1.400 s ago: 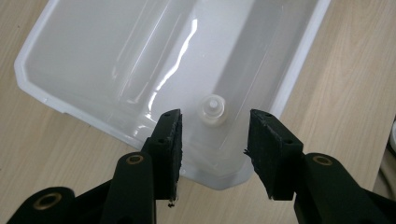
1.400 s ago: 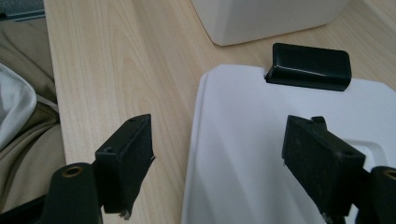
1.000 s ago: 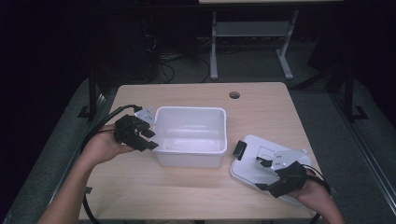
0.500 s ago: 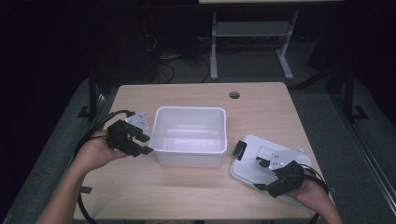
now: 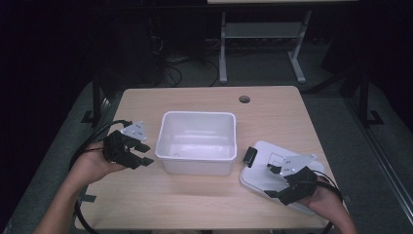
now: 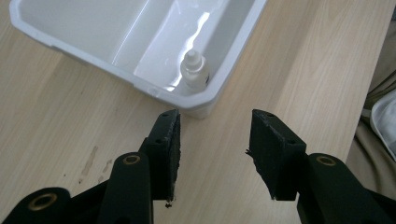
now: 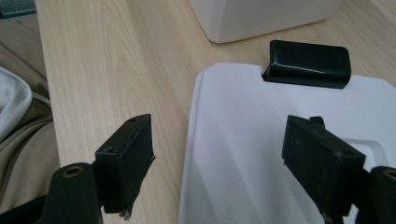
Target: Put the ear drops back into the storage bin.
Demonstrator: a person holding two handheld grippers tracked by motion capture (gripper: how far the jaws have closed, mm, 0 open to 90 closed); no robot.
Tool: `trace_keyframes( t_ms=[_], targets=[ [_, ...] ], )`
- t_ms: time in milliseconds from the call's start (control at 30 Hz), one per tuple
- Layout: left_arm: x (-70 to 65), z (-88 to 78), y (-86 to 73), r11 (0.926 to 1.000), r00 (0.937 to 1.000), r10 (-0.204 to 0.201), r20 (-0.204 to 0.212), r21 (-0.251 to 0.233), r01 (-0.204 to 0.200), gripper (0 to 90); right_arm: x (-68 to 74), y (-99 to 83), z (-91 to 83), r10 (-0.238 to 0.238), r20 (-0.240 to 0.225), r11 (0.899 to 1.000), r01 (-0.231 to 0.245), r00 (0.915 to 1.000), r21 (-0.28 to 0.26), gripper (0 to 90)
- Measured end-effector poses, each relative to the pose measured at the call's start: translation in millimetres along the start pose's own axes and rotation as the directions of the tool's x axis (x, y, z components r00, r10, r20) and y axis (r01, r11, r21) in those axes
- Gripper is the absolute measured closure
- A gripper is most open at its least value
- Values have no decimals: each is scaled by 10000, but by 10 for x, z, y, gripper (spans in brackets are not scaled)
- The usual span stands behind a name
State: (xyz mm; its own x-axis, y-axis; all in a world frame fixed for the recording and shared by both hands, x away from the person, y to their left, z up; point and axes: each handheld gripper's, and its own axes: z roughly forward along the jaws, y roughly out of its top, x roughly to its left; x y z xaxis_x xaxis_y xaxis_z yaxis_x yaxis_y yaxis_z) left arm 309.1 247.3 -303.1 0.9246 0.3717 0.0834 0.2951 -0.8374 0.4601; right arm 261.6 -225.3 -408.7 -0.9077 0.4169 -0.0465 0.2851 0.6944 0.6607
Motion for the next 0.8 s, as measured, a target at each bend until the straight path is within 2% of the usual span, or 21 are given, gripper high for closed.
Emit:
trace_keyframes(
  t_ms=[267,533,800],
  targets=[
    [-57,-25,-96,9999,9999,-128,-69,29,129,522,-12,-10,36,-12,-43,9999,12,10000,110,240],
    [-119,-90,-131,10000,9997,-56,-240,-29,56,510,-13,-4,-2,-93,30,10000,93,10000,18,240],
    [-156,-77,-172,10000,9997,-4,-225,-16,4,516,-5,5,-9,-117,39,9999,117,9999,25,240]
  ],
)
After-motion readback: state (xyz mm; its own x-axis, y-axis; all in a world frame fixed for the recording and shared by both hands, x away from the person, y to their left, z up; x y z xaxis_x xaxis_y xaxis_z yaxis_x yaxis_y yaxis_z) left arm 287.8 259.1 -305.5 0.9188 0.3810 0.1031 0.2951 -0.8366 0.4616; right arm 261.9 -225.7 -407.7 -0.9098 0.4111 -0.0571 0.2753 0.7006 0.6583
